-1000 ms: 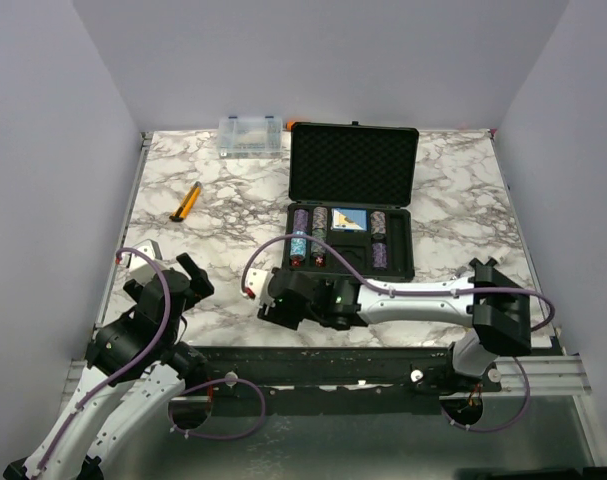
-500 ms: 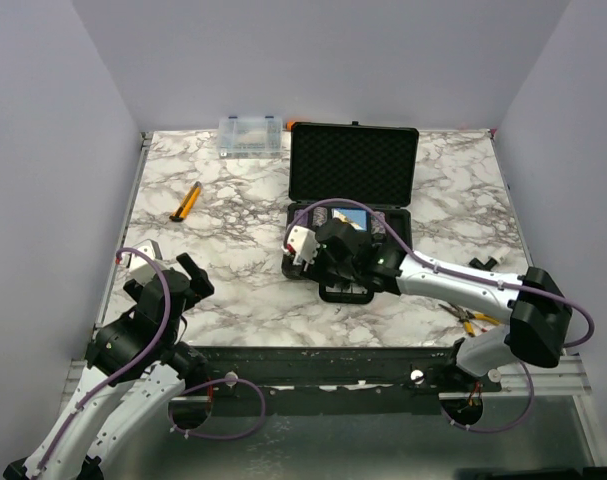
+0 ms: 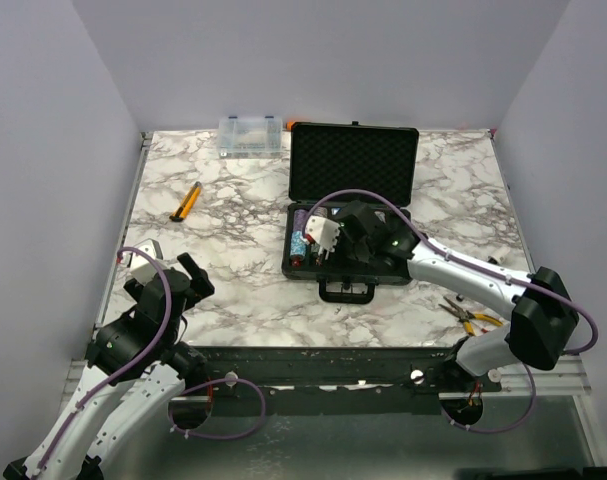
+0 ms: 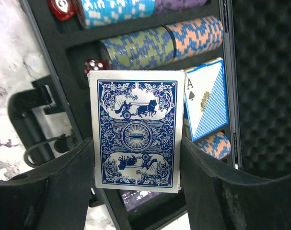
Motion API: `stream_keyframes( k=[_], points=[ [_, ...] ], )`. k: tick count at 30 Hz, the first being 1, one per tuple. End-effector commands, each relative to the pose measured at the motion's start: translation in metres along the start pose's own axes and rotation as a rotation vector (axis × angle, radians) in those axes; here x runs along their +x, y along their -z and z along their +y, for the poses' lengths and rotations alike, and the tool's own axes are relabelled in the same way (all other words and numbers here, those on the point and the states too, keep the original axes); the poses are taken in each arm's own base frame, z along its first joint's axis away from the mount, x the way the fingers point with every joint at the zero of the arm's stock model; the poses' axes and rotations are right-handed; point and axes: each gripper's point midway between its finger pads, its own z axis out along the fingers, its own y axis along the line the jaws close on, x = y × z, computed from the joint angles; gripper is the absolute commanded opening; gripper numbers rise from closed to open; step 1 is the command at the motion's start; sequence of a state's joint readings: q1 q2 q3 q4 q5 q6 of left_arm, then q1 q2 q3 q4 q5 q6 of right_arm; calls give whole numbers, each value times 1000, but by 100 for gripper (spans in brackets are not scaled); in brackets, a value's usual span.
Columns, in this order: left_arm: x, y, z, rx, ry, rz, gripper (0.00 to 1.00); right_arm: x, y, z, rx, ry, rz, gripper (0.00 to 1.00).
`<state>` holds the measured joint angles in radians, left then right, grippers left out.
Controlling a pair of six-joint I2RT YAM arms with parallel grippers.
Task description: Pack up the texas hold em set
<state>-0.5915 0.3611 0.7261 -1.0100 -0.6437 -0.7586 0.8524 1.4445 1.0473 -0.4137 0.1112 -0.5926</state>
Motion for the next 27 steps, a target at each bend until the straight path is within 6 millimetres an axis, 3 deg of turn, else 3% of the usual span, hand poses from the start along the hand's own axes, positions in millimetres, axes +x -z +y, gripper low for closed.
stream_keyframes(
  k=[1,8,27],
  points=[
    [-6,2,-6,28,3,-10,92,-1,7,-13,-3,54,1,1],
    [-6,3,-6,33,8,-17,92,20,-1,-17,-18,78,61,1],
    [-8,3,-7,39,4,-21,92,52,-24,8,-70,40,75,1]
  ],
)
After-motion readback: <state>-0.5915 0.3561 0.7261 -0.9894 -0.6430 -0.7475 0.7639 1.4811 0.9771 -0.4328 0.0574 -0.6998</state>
